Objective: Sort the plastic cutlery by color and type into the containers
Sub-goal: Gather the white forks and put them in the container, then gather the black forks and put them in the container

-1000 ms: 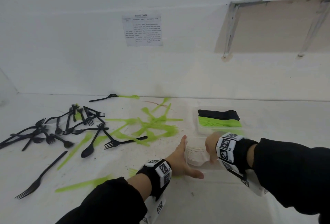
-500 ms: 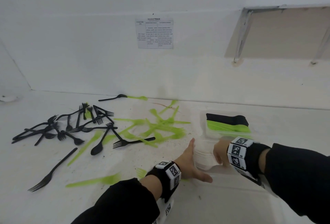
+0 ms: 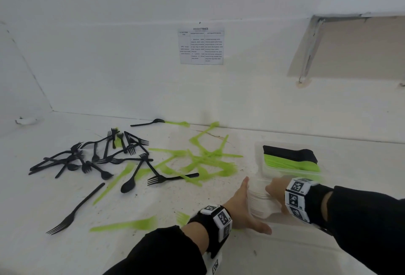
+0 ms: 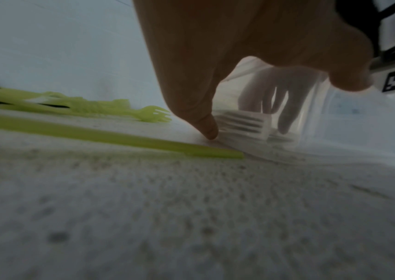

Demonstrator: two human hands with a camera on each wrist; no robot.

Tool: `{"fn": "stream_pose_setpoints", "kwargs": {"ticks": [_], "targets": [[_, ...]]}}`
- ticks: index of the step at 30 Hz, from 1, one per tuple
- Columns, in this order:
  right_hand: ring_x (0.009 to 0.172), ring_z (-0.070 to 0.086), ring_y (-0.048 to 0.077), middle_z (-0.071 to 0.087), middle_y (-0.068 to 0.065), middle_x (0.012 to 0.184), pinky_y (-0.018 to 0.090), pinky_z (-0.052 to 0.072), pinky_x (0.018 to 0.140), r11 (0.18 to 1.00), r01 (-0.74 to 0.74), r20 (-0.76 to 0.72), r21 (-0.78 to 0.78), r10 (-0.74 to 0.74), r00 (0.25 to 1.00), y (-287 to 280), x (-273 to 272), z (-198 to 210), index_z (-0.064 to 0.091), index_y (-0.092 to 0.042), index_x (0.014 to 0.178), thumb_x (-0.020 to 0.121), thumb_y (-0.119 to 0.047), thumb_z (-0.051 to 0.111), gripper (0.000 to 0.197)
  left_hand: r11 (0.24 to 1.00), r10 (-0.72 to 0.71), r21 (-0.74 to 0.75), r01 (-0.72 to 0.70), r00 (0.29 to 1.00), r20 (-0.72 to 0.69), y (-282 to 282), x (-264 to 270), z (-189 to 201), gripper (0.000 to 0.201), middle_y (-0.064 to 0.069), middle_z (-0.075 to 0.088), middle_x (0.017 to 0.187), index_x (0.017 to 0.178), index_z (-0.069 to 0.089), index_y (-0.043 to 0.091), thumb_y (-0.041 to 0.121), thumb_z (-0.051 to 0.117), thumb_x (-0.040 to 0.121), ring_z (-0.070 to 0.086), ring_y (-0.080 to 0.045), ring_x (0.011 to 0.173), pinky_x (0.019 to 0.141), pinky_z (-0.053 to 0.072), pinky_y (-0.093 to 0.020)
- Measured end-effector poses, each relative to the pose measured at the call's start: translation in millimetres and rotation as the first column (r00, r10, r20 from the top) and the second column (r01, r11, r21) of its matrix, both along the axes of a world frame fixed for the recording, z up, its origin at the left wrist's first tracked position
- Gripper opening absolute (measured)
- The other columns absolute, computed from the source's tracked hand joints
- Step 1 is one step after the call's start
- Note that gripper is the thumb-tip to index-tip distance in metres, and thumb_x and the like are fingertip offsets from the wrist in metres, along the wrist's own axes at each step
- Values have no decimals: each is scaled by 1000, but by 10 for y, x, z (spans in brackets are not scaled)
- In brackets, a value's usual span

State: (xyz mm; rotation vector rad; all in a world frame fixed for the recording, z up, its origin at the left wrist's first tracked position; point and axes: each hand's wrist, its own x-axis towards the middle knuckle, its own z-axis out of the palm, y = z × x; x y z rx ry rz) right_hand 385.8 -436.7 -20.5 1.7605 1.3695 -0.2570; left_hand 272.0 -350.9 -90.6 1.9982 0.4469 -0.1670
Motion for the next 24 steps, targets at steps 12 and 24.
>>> {"fn": "stream_pose_setpoints", "kwargs": {"ticks": [12, 24], "targets": [[129, 45, 24, 45, 15, 139, 27, 35, 102, 920, 379, -207, 98, -354, 912, 48, 10, -43, 50, 2, 122, 97, -12, 44, 30, 999, -47, 11, 47, 998, -38, -31, -41, 149, 176, 6, 4, 159, 143, -30, 19, 82, 63, 7, 10, -9, 145, 116, 16, -29], [122, 49, 18, 54, 4, 129, 25, 40, 96, 871, 259, -219, 418, -180, 959, 440, -203, 285, 55, -19, 122, 94, -33, 43, 33, 986, 139, 84, -142, 989, 43, 541, -600, 305, 80, 1, 33, 149, 148, 25, 23, 40, 68, 83, 39, -17, 133, 105, 35, -28]]}}
